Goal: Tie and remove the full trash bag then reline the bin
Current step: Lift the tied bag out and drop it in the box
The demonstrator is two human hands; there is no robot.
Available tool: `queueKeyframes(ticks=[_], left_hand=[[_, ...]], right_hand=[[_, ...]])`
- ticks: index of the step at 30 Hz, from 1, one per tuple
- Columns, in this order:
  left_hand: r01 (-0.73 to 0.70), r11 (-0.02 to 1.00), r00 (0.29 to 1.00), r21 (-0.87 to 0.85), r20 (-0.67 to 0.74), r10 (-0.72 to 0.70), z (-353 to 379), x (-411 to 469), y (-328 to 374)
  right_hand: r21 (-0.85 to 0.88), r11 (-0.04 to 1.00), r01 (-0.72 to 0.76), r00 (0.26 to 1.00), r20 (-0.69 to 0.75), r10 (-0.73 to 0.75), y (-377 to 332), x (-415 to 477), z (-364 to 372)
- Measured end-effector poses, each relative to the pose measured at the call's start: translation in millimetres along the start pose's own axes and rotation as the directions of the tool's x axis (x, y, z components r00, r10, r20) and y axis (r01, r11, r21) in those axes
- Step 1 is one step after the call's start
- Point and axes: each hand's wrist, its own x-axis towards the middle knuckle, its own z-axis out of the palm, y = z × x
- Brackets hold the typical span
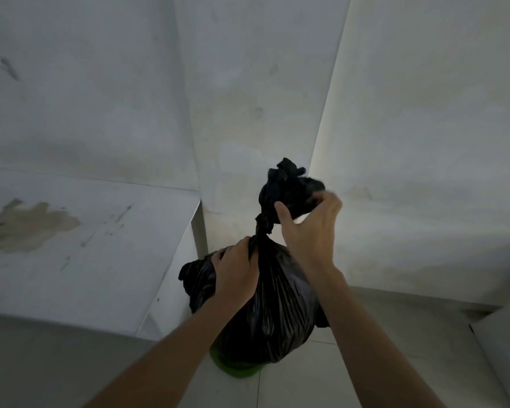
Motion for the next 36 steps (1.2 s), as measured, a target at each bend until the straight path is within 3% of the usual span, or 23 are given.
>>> queueKeyframes(ticks=[1,2,3,5,7,10,17,21,27,36], left_hand=[[0.002,1.000,1.000,0.005,0.013,-0.002,-1,-4,0],[-0.001,1.000,1.000,0.006,0.029,0.001,-1,-8,0],[-0.013,1.000,0.999,0.003,0.042,0.013,-2,-13,2],[-0.049,0.999,0.997,-0.014,0.063,0.049,-4,-25,5],[-0.050,0.998,0.998,-0.045,0.048,0.052,-5,-34,8],[0.007,0.992,1.000,-0.125,0.019,-0.004,-10,-46,12],[0.130,0.985,0.982,-0.117,-0.119,-0.144,-38,-68,-1],[0.118,0.982,0.975,-0.149,-0.172,-0.144,-74,-76,-19],[0.008,0.987,0.985,-0.162,-0.166,-0.035,-148,-101,-78],[0.110,0.994,0.963,-0.012,-0.248,-0.109,-271,-119,-179]], right_hand=[[-0.038,0.980,0.193,0.981,0.028,-0.192,1,-3,-7],[-0.055,0.929,0.366,0.919,0.179,-0.351,5,-5,-11],[-0.057,0.878,0.475,0.823,0.382,-0.420,8,-8,-13],[-0.072,0.864,0.498,0.656,0.682,-0.322,16,-14,-13],[-0.030,0.950,0.312,0.623,0.761,-0.181,25,-17,-13],[0.047,0.996,0.069,0.664,0.744,-0.081,32,-32,-9],[0.247,0.968,0.044,0.755,0.626,-0.194,-2,-69,15],[0.351,0.936,0.008,0.737,0.630,-0.243,-38,-85,37],[0.448,0.894,-0.005,0.683,0.655,-0.324,-107,-117,85],[0.524,0.852,-0.009,0.686,0.622,-0.376,-213,-188,197]])
